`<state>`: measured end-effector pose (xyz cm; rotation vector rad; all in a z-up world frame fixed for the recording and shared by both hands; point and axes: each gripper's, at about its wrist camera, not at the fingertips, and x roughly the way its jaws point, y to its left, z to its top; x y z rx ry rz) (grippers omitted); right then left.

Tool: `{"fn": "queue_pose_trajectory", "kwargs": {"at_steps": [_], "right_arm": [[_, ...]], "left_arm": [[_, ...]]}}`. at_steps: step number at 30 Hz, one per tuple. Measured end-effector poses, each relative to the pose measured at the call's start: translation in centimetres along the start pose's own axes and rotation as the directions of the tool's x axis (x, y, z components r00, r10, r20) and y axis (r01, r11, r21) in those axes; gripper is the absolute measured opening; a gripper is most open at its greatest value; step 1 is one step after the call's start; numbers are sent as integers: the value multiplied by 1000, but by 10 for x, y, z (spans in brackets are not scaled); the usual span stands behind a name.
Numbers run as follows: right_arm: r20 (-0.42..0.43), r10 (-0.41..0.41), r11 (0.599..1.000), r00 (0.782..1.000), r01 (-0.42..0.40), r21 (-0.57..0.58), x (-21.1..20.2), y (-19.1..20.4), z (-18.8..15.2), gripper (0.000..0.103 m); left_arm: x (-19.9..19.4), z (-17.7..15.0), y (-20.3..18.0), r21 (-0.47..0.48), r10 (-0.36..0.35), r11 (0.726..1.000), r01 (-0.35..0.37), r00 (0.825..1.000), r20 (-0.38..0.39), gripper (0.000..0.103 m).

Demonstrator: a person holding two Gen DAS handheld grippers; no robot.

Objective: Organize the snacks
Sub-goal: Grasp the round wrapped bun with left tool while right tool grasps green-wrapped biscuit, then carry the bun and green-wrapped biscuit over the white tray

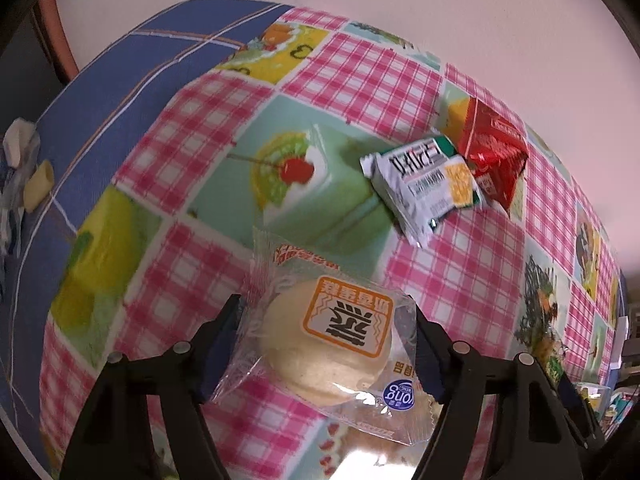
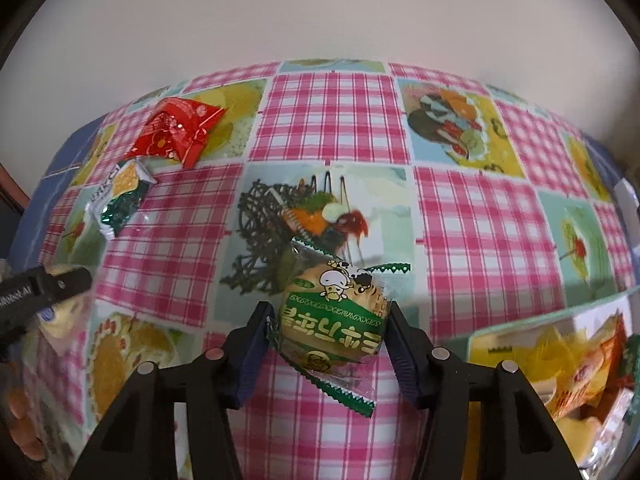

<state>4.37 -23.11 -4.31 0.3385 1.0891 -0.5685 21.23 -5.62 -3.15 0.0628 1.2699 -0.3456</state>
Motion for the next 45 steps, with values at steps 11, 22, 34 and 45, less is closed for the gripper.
{"fn": "queue_pose_trajectory", "kwargs": {"at_steps": [11,22,34,45], "right_arm": [[-2,74,996,997,-74,44,-41,-5,-13,58],[40,101,993,994,-103,61,-90,-10,-23,58],[46,26,991,999,-32,130,-124,-48,-44,58],[21,-24,957,999,17,290,-140,-112,-67,58]], "left_arm": [[-17,-52,5,-83,-27,996,20,997,-74,69],[-64,-111,-17,-127,-111,987,103,992,-61,68],[-108,-168,-84,-86,-155,984,156,988,11,68],[-116,-151,-123,36,-204,978,204,979,7,68]]}}
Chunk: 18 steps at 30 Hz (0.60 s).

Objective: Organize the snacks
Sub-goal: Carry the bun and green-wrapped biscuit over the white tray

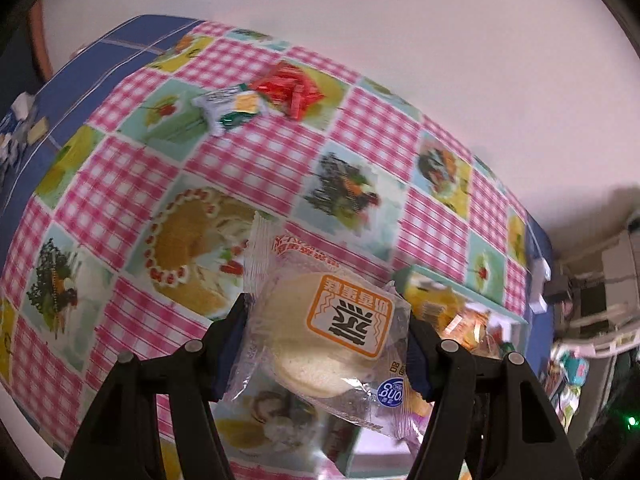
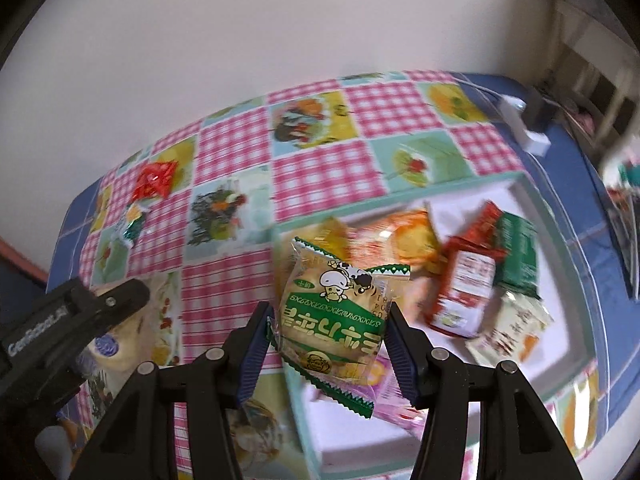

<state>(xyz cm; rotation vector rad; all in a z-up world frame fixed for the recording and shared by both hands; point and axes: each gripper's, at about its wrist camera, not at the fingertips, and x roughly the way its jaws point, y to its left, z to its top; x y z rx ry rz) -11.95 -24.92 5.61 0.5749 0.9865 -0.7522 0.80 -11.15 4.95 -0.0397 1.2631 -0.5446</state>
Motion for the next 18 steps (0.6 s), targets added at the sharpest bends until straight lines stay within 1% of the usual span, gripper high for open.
{"fn": "queue_pose_trajectory", "kwargs": {"at_steps": [5,10,15,18], "right_arm": [[25,-17,997,1000,15,76,-15,-32,-4,58],[39,-31,989,999,25,147,-24,-62,-9,58],[40,-60,974,997,50,219,-30,-94,-15,59],[15,-79,957,997,72,281,-26,-116,-18,59]], "left_arm": [[-1,-13,-34,92,-38,995,39,999,-16,69],[0,-31,-67,185,-73,979,81,996,-49,69],[6,-48,-95,263,-80,960,99,994,-80,69],[13,-61,-109,303,-76,947,105,991,-107,69]]}}
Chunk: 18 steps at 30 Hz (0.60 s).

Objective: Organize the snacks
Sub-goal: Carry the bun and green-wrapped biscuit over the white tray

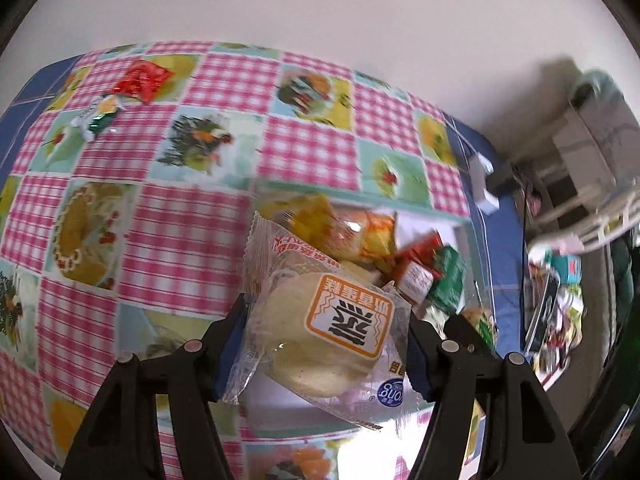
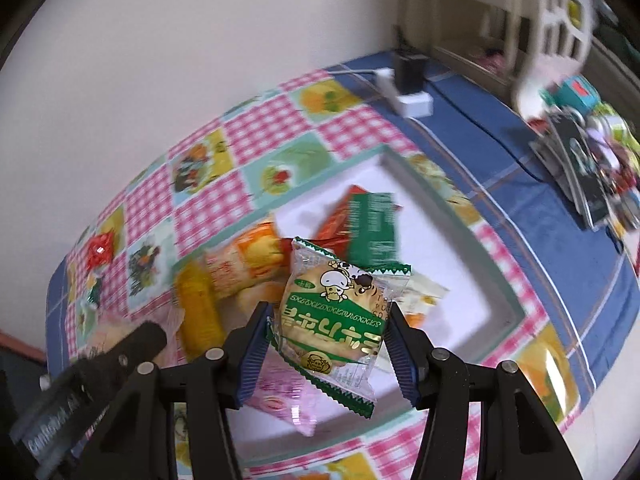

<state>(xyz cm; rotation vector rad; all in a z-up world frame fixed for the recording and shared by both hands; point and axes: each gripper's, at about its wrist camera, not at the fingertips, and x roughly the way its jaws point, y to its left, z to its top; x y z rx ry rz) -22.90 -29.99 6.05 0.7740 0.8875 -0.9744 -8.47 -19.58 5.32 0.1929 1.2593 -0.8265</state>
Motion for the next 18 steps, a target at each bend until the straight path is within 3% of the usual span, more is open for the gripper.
{"fn": "queue_pose_trajectory", "kwargs": {"at_steps": [6,18], "right_arm": [[-32,-53,996,998,55,66,13,-26,4,59],[-93,-54,993,994,63,98,31,-36,5,60]], "left_arm": [[25,-10,-18,35,-29,999,31,998,-54,69],[49,-11,-17,14,-44,999,45,994,-104,70]]}}
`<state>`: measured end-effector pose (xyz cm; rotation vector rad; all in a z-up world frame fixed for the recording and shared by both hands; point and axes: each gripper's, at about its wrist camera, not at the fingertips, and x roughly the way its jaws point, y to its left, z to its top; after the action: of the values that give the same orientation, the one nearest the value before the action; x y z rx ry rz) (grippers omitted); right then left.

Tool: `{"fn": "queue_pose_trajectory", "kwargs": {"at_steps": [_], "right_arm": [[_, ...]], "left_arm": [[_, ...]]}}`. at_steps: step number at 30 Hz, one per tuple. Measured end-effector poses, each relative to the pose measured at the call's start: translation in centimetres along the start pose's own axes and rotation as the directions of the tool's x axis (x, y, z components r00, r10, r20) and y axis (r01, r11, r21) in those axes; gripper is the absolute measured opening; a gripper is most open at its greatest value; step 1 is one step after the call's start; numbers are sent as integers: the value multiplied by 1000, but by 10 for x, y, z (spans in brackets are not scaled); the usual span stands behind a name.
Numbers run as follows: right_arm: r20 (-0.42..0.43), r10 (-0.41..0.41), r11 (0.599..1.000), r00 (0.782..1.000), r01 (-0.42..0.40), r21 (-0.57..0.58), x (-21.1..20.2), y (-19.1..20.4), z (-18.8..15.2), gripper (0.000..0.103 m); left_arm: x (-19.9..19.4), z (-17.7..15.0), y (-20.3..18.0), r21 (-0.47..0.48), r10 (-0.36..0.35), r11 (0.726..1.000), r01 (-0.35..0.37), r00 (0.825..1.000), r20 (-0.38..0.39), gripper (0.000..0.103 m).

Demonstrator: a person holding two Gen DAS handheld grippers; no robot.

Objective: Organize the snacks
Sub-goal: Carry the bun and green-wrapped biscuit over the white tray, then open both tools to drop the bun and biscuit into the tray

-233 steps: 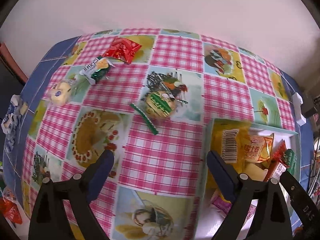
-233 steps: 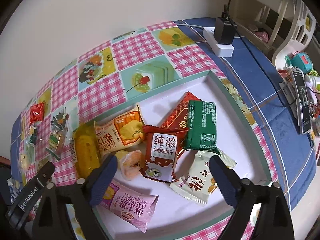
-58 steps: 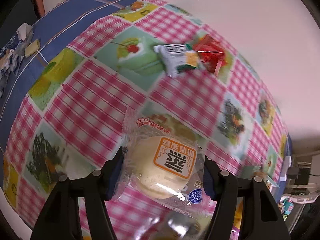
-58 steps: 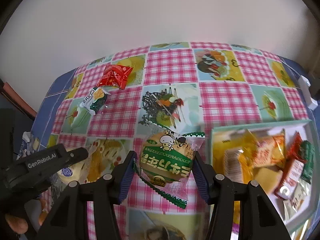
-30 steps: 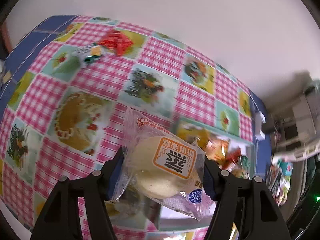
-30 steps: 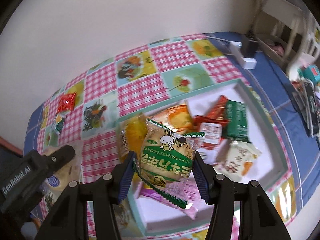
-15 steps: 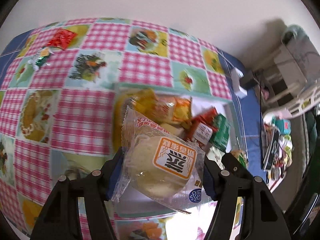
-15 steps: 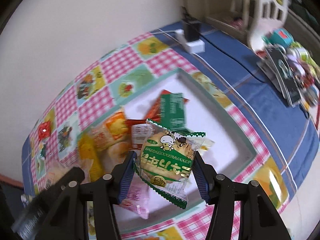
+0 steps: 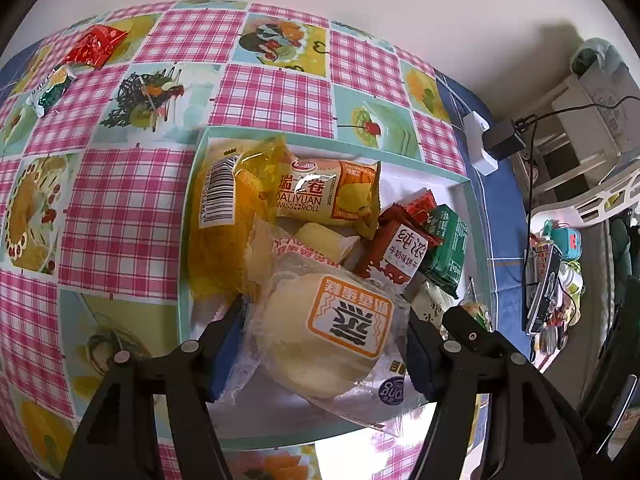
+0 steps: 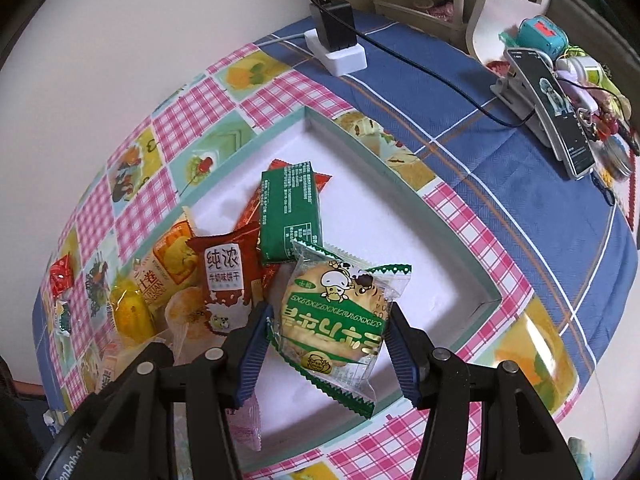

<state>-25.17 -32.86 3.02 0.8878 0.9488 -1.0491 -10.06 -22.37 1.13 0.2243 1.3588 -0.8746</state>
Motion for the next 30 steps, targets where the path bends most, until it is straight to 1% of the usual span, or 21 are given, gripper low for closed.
{"fn": "queue_pose_trajectory", "kwargs": {"at_steps": [5,8,14,16,18,19,21,23,25,27,29,30], "right_arm": [[-7,-6,1000,1000,6,3,1,-1,1,66],[-4,-5,1000,1000,5,6,0,-1,1,67],[2,2,1000,1000,-2,4,-3,0,1,72],[2,3,1000,1000,-3,2,-4,1,1,72],[1,5,1000,1000,-5,-1,-3,1,1,75],[0,7,1000,1000,-7,-3,-3,2,2,78],[1,10,1000,1000,-10,-12,-3,3,2,80],[2,13,1000,1000,-13,-21,-3,5,3,82],[5,19,999,1000,-19,-34,-3,7,3,83],[8,26,998,1000,-25,-50,-4,12,3,84],[8,35,997,999,-34,-63,-4,15,3,87],[9,37,997,999,-37,-68,-4,17,3,92]], "left_arm": [[-4,2,1,-9,-19,1000,19,1000,5,72],[-6,3,2,-8,-18,1000,18,1000,12,76],[-18,6,0,9,-28,1000,28,998,53,77],[-21,7,1,7,-17,1000,17,997,69,81],[-25,8,3,2,13,1000,-13,996,90,82],[-28,9,5,1,49,999,-50,993,111,83],[-32,11,7,-2,116,993,-116,984,138,83],[-36,13,12,-9,187,982,-189,968,165,83],[-40,15,18,-21,263,964,-264,946,189,84],[-42,17,24,-31,313,949,-313,928,200,84],[-45,18,32,-46,346,938,-344,916,204,84],[-46,19,35,-53,354,935,-351,912,205,84]]}}
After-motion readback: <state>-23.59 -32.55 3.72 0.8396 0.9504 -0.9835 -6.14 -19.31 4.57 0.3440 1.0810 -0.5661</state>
